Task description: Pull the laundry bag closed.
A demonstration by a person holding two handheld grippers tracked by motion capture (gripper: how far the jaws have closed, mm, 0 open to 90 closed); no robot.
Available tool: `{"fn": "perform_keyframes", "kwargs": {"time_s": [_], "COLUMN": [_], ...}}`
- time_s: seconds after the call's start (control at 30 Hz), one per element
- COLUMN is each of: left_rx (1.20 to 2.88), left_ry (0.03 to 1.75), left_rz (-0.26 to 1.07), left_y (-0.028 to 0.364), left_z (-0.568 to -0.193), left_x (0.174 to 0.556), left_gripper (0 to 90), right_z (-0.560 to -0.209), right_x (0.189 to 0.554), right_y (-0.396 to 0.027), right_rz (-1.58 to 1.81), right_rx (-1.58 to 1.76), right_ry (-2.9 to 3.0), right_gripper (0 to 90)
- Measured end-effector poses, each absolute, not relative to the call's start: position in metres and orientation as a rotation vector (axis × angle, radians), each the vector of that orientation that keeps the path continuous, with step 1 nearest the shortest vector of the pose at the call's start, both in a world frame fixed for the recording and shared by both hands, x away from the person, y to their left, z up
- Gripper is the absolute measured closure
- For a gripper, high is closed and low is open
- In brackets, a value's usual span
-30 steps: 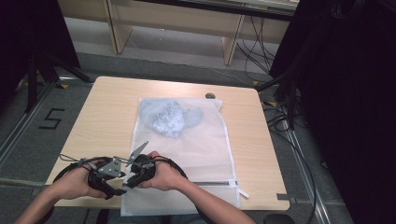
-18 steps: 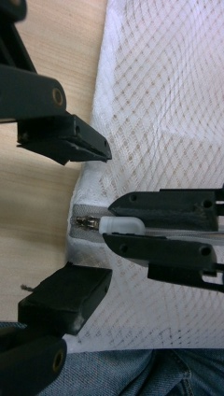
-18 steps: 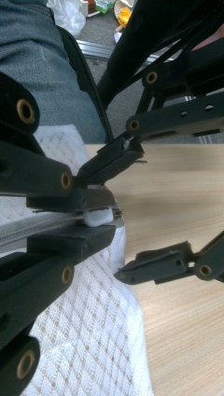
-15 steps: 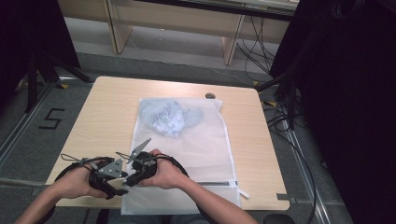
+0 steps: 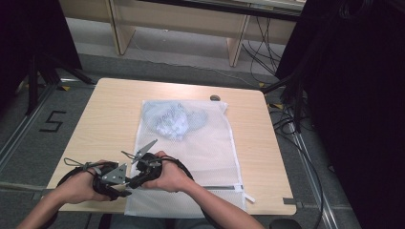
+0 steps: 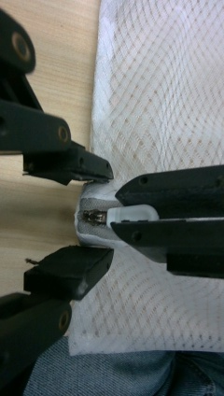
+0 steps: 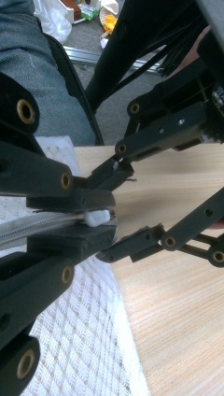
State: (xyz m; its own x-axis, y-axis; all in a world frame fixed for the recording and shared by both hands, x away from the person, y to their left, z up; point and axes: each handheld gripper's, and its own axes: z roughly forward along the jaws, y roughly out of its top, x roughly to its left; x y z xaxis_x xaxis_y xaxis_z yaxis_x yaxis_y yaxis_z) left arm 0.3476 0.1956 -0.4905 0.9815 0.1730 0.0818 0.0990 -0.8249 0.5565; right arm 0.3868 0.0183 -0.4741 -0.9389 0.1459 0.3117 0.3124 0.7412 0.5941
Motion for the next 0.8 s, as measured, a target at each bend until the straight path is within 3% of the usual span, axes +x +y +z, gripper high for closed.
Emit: {"fn": "perform_keyframes", "kwargs": {"time_s": [0.33, 0.8], "left_rx": [2.514, 2.536], "left_ry": [0.216, 0.226], "left_rz": [0.216, 0.158], "left_y": [0.1970, 0.1976], "left_z": [-0.4869, -0.4836], "left_x": [0.3471, 0.3471], "left_gripper": [74.7, 80.9], "right_z": [-0.4696, -0.4670], "right_x": [0.3879, 0.3818], "right_y": [0.0149, 0.0143], "right_rz": [-1.030, -1.020], "right_rx": [-0.360, -0.296], "right_ry": [-2.686, -2.759], "right_gripper": [82.5, 82.7]}}
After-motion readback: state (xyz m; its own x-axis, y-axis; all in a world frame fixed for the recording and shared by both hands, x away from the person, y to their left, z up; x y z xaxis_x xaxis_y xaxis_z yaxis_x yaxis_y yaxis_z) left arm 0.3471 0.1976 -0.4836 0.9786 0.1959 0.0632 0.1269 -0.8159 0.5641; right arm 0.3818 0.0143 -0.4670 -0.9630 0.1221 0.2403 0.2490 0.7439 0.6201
